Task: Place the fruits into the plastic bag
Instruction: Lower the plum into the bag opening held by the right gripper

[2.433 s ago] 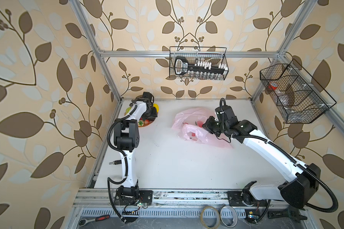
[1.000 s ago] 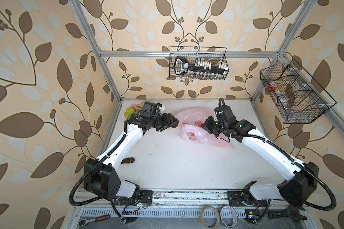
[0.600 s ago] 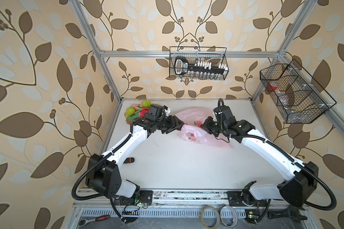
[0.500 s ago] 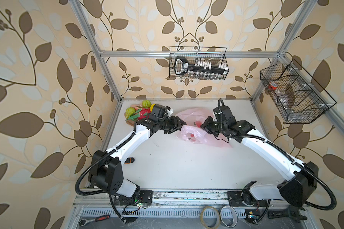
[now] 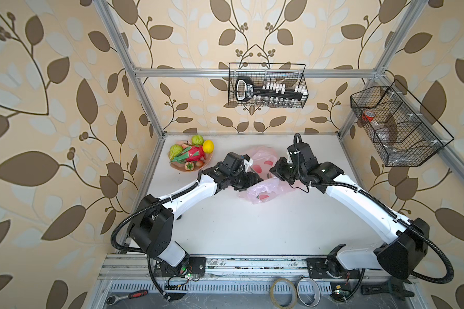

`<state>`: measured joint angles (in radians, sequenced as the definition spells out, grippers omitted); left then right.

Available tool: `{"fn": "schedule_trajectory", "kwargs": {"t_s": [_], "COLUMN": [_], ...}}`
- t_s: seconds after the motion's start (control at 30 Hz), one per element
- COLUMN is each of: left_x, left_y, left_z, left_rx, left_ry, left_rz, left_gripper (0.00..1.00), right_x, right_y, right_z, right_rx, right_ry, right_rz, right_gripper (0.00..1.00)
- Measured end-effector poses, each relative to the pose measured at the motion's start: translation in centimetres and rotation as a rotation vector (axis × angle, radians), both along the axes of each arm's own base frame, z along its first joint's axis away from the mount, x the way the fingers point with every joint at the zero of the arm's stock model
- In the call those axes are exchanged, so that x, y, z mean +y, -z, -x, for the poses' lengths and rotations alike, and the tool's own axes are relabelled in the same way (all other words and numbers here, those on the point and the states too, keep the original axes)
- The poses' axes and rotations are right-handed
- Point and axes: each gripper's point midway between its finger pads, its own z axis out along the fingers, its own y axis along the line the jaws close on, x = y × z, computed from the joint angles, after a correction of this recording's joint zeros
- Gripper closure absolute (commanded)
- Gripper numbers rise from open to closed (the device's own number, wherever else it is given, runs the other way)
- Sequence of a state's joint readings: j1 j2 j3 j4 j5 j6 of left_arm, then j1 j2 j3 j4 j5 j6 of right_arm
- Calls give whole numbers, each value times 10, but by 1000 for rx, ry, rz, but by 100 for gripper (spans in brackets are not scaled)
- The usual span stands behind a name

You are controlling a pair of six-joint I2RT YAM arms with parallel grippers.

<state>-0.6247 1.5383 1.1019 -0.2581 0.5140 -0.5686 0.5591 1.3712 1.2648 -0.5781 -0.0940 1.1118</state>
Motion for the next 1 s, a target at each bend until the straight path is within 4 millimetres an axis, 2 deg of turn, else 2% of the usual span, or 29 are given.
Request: {"fn": "schedule_trajectory", "kwargs": {"t_s": [0.47,0.6,0.7,0.83,1.0], "left_x": [-14,-15,-18,-22,-17], "left_y": [19,30,41,49,53], "left_z": [20,20,11,-12,-41], "left_rx": [-273,-295,-283,-269,-238], "left_ry": [195,234,236,211,155], "left_rz": [-198,-246,-282,-292,-266], "left_gripper": [69,69,69,69,68], "right_x": [2,3,4,8,15], "right_y": [4,5,6,5,5], "right_z": [-2,-2,-1,0,3], "right_rx": [12,17,20,25,33], "right_ry": [8,7,8,5,12], "right_rz": [-5,-4,-7,-23,-60], "right_gripper": [100,100,100,100,100]}}
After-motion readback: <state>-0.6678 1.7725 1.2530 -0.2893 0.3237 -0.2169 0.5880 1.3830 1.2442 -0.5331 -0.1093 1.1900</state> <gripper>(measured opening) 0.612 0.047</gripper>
